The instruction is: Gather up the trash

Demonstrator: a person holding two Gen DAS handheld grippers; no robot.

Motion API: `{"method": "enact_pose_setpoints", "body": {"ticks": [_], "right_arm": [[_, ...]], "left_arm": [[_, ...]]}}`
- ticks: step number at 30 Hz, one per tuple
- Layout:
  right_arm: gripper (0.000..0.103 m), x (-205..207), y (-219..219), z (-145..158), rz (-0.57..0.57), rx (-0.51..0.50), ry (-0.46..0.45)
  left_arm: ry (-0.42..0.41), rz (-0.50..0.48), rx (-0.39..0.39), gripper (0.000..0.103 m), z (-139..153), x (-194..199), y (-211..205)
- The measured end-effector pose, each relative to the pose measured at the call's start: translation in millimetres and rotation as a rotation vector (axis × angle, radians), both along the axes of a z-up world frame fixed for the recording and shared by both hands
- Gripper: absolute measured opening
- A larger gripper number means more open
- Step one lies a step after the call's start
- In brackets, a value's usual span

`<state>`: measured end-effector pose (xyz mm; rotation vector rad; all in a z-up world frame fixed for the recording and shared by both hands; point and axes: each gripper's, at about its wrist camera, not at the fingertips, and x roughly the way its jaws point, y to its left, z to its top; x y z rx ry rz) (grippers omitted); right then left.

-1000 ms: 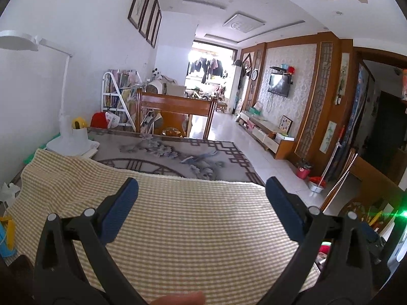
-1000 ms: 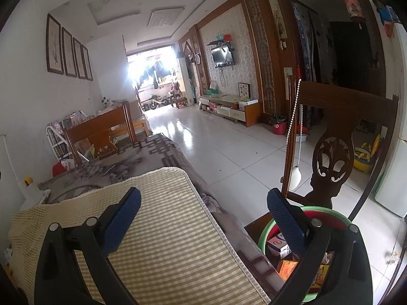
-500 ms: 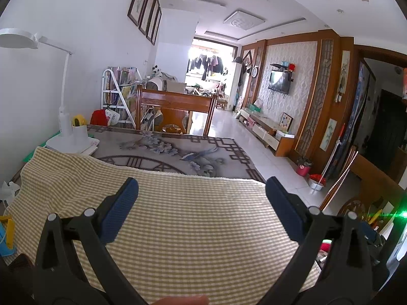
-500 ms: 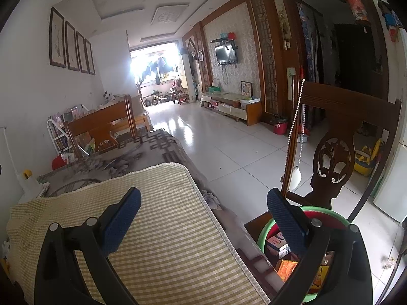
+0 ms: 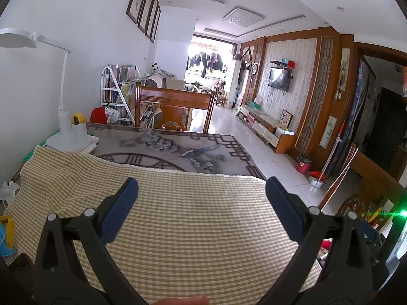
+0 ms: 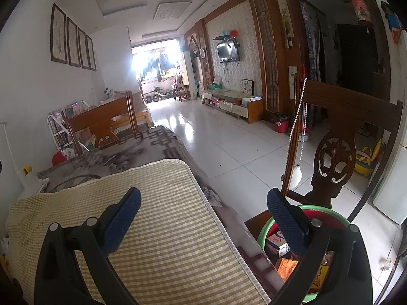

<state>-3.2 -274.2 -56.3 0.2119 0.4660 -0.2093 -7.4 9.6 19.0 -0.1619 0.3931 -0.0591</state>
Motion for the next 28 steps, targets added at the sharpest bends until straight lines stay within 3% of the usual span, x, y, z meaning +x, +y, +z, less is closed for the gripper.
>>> {"method": "enact_pose_setpoints", "body": {"ticks": [18, 20, 22, 28], "right_arm": [[0.096, 13.1, 23.6, -13.1, 0.100, -0.049, 0.082], [0.096, 26.7, 33.6, -19.9, 0.127, -0.031, 0.119], [0.096, 48.7, 52.4, -38.6, 0.192, -0.032, 0.211], [0.096, 95.5, 100.6, -92.8, 0.321, -0.164, 0.401]], "left_arm": [[0.015, -0.014, 0.000, 0.098, -3.8, 1.7, 3.6], [0.017, -0.004, 0.001, 0.098, -4.5, 1.1, 5.1], [0.020, 0.029, -0.001, 0.098, -5.6, 2.2, 9.5], [0.073, 0.104, -0.057, 0.098, -9.5, 10.0, 31.6]]}}
